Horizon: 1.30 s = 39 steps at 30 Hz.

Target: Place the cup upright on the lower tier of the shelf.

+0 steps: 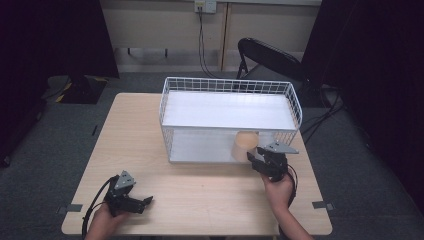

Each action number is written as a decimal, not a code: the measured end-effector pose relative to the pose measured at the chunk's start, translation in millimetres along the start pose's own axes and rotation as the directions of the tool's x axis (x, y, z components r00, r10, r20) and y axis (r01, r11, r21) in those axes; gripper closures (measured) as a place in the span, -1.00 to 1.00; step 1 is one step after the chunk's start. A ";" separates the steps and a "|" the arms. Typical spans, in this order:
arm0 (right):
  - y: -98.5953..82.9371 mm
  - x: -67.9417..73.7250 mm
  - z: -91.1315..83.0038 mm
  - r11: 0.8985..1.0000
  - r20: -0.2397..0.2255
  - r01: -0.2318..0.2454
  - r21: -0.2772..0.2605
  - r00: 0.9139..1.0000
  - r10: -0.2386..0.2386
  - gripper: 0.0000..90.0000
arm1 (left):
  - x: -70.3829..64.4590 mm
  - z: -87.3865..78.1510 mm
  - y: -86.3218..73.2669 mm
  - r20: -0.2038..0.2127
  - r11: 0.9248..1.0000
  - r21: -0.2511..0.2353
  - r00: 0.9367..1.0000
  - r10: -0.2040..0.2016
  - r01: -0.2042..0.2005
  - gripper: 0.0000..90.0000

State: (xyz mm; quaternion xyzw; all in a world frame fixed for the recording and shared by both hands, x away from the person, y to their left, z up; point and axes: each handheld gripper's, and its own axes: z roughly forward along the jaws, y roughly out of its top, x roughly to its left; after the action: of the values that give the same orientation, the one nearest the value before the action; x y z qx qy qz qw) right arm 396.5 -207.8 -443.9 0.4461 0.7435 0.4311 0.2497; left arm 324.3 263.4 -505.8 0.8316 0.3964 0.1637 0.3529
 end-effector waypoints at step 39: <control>2.5 2.4 8.7 1.000 0.026 0.024 -0.011 0.999 -0.024 0.70 | 0.0 0.0 0.0 0.000 1.000 0.000 1.000 0.000 0.000 -1.00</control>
State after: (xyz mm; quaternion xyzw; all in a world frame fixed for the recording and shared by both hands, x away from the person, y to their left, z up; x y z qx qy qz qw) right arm 403.1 -201.5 -446.1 0.4413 0.7431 0.4264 0.2667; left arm 324.3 263.5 -505.8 0.8316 0.3963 0.1640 0.3529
